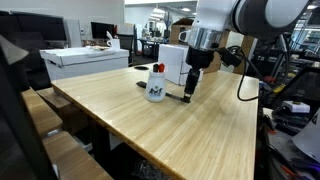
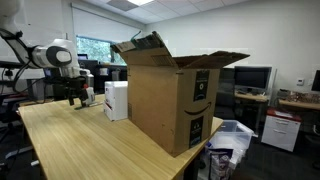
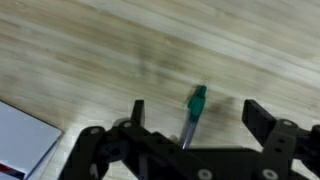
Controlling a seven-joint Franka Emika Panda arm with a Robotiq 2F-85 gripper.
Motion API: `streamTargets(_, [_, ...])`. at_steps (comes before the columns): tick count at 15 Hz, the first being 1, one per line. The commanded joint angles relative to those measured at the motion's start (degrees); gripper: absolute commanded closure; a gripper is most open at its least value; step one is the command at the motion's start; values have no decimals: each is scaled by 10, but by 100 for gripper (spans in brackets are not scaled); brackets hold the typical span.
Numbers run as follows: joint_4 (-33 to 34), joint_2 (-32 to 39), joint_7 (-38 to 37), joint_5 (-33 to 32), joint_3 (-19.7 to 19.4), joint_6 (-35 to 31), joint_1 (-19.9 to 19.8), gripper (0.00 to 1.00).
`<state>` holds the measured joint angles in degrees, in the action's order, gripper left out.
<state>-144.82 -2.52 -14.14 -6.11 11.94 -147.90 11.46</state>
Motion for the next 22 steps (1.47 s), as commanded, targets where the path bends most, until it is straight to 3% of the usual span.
streamTargets(1, [-8,-8,0,-14,0,9,-3,0])
streamTargets(3, [-9,-9,2,-12,0,11,-2,0])
streamTargets(5, [-9,-8,4,-9,1,12,-2,22])
streamTargets(8, [-10,-7,8,-5,1,12,-1,44])
streamTargets(12, [-10,-5,7,-4,2,15,0,56])
streamTargets(14, [-9,-5,8,-4,2,17,0,70])
streamTargets(15, [-9,-4,8,-4,2,17,0,70])
streamTargets(16, [-9,-4,7,-4,2,17,1,76])
streamTargets(17, [-9,-4,8,-3,3,18,1,90])
streamTargets(18, [-9,-3,9,-3,3,18,1,97])
streamTargets(22, [-8,-5,14,4,2,14,1,95])
